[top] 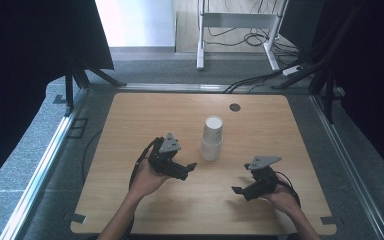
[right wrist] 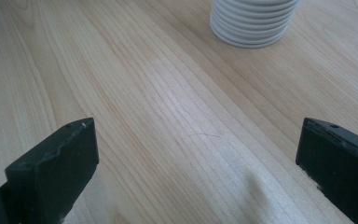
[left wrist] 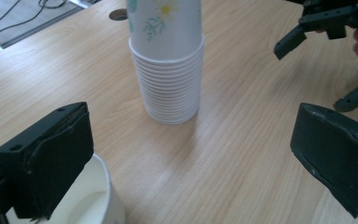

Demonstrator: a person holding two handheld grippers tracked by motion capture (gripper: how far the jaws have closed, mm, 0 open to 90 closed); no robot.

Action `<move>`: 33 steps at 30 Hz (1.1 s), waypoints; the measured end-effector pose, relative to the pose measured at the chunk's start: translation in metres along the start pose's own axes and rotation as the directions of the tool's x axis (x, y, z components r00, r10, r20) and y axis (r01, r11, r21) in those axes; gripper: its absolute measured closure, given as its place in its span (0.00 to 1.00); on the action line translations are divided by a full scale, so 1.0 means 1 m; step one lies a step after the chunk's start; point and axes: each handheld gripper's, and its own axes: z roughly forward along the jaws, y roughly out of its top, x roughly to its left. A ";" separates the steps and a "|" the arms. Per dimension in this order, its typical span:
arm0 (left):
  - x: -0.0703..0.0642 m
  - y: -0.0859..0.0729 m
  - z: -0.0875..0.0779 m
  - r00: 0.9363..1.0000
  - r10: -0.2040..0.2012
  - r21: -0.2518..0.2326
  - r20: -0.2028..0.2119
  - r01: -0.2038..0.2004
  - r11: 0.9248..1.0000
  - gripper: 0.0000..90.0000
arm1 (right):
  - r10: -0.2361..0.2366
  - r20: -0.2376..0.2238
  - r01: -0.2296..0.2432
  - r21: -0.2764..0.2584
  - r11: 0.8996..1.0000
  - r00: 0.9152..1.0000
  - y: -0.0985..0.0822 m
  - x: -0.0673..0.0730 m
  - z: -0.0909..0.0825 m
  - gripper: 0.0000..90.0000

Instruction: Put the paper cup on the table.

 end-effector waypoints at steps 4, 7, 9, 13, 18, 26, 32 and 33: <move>-0.008 -0.006 0.000 1.000 -0.005 -0.021 0.018 0.005 1.000 0.00 | 0.003 0.015 -0.003 -0.005 1.000 1.000 0.000 -0.001 -0.001 0.00; -0.014 -0.011 -0.001 1.000 0.002 -0.032 0.025 -0.001 0.999 0.00 | 0.003 0.021 -0.003 -0.001 1.000 1.000 -0.001 -0.002 -0.001 0.00; -0.018 -0.014 0.000 0.999 0.002 -0.035 0.032 -0.001 0.999 0.00 | 0.004 0.026 -0.004 0.000 1.000 1.000 -0.001 -0.002 0.000 0.00; -0.024 -0.024 0.002 0.999 0.013 -0.027 0.049 -0.011 1.000 0.00 | 0.006 0.027 -0.006 0.003 1.000 1.000 -0.002 -0.002 0.001 0.00; -0.028 -0.036 0.006 0.998 0.008 -0.014 0.066 -0.007 1.000 0.00 | 0.003 0.027 -0.003 0.009 1.000 1.000 -0.003 -0.001 0.003 0.00; -0.031 -0.054 0.015 0.998 0.015 0.027 0.061 -0.016 0.999 0.00 | -0.011 0.025 0.011 0.028 1.000 1.000 -0.005 0.000 0.007 0.00; -0.032 -0.068 0.025 0.998 0.004 0.070 0.065 -0.008 0.998 0.00 | -0.020 0.034 0.018 0.042 0.999 0.999 -0.008 0.000 0.011 0.00; -0.031 -0.070 0.026 0.998 0.002 0.078 0.065 -0.007 0.997 0.00 | -0.022 0.034 0.021 0.046 0.999 0.999 -0.009 -0.001 0.012 0.00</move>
